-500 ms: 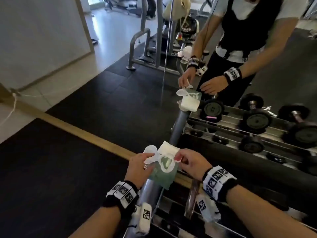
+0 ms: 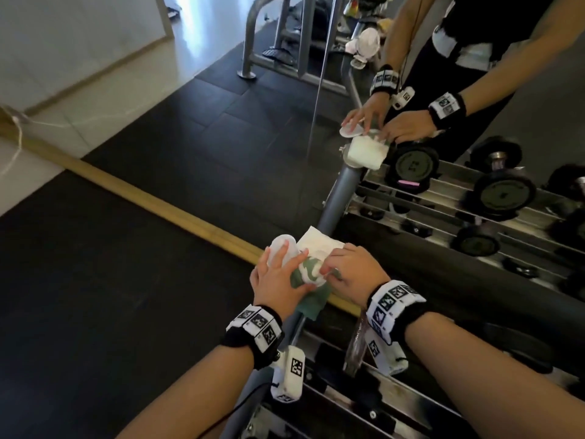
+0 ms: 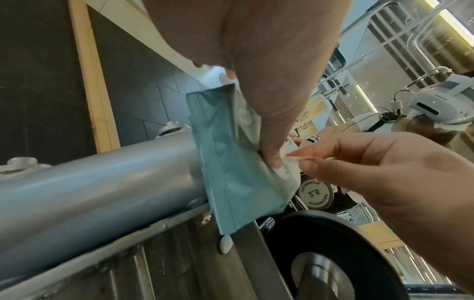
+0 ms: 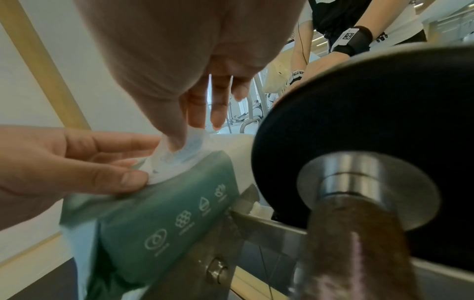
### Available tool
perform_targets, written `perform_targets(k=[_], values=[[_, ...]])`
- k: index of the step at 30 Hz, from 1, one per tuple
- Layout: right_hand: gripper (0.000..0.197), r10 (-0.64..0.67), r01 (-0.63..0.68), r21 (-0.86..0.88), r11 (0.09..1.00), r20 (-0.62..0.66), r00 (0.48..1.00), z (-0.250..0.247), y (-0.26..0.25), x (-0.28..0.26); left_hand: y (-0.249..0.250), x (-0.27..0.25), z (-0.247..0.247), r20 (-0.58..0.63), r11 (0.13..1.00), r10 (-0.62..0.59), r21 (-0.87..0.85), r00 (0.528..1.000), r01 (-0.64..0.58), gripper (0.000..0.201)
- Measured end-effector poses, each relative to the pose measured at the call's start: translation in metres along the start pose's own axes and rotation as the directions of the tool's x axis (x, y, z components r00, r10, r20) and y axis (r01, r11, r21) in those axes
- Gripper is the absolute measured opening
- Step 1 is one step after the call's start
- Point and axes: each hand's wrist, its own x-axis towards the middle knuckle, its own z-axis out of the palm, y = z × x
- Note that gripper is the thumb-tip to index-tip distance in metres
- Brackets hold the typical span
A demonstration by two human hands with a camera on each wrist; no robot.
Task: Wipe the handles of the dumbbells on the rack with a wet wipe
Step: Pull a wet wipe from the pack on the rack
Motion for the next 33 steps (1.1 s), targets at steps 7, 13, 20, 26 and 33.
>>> perform_targets(k=[7, 13, 20, 26, 33], values=[[0.015, 0.095, -0.078, 0.131, 0.988, -0.123, 0.988, 0.016, -0.002, 0.001, -0.006, 0.002, 0.004, -0.015, 0.999, 0.009, -0.033, 1.000, -0.010, 0.072], [0.012, 0.313, -0.271, 0.297, 0.916, -0.103, 0.944, 0.021, -0.015, 0.019, -0.008, 0.001, 0.005, -0.012, 0.998, 0.026, -0.064, 1.000, -0.027, 0.074], [0.006, 0.383, -0.353, 0.288, 0.890, -0.053, 0.922, 0.023, -0.017, 0.027, -0.011, 0.002, 0.006, 0.008, 0.995, 0.043, -0.095, 0.999, -0.042, 0.074], [0.010, 0.330, -0.328, 0.150, 0.933, 0.014, 0.944, 0.017, -0.021, 0.033, -0.008, 0.000, 0.006, -0.007, 0.993, 0.040, -0.114, 0.999, -0.041, 0.074], [0.025, 0.292, -0.292, 0.005, 0.956, 0.025, 0.956, 0.020, -0.022, 0.027, 0.002, -0.002, 0.010, -0.073, 0.988, -0.017, -0.157, 0.997, 0.005, 0.075]])
